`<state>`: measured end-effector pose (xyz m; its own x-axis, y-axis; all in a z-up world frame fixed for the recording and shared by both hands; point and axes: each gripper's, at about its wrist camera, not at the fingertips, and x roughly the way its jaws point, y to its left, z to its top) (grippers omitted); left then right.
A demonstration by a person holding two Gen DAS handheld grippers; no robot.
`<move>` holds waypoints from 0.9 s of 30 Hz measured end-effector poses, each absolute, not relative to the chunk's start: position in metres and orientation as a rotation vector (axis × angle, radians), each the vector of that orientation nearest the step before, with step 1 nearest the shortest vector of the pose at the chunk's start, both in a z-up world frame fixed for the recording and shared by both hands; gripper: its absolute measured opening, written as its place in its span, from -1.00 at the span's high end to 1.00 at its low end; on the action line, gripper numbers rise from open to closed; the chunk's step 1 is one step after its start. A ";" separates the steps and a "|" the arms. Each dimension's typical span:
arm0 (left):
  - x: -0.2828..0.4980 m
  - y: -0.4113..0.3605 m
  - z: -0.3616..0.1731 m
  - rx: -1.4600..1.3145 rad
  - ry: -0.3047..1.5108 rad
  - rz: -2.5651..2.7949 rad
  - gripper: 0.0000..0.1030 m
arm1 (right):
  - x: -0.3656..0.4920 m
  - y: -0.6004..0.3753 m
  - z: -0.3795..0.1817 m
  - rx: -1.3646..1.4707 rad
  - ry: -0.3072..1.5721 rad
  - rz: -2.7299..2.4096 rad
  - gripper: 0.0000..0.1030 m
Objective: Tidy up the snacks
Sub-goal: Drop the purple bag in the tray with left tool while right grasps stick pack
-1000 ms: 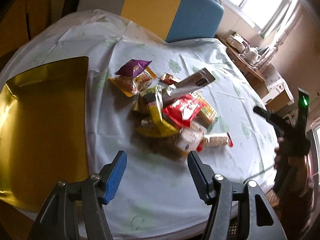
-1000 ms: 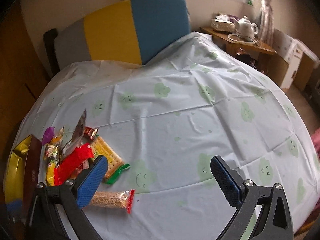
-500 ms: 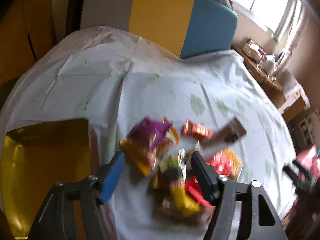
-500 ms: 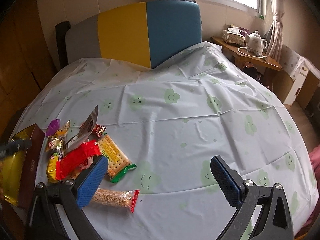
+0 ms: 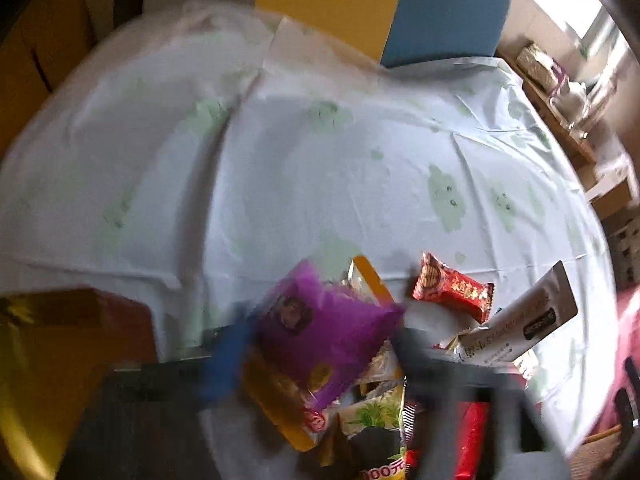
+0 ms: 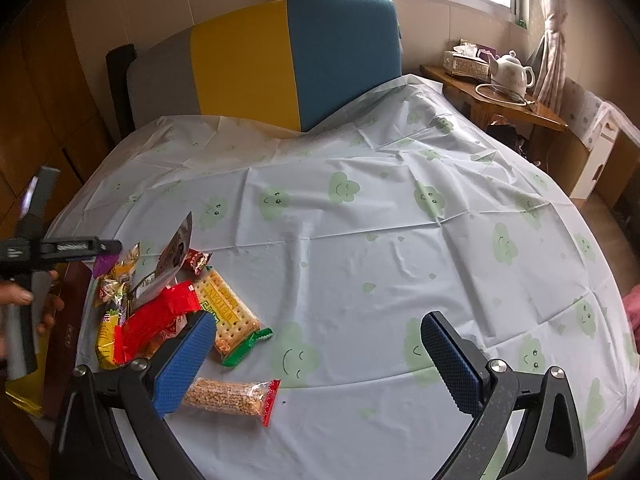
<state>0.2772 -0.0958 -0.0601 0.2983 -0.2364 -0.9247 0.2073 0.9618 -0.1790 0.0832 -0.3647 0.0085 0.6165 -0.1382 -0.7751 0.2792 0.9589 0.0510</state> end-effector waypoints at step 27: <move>0.118 0.004 0.020 -0.144 0.885 -0.378 0.32 | 0.119 -0.340 -0.011 0.487 0.961 0.008 -0.83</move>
<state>0.1181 0.0039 0.0202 0.5722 -0.3800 -0.7267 0.2623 0.9244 -0.2769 0.1191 -0.3404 -0.0111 0.5810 0.2192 -0.7839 0.2057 0.8923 0.4020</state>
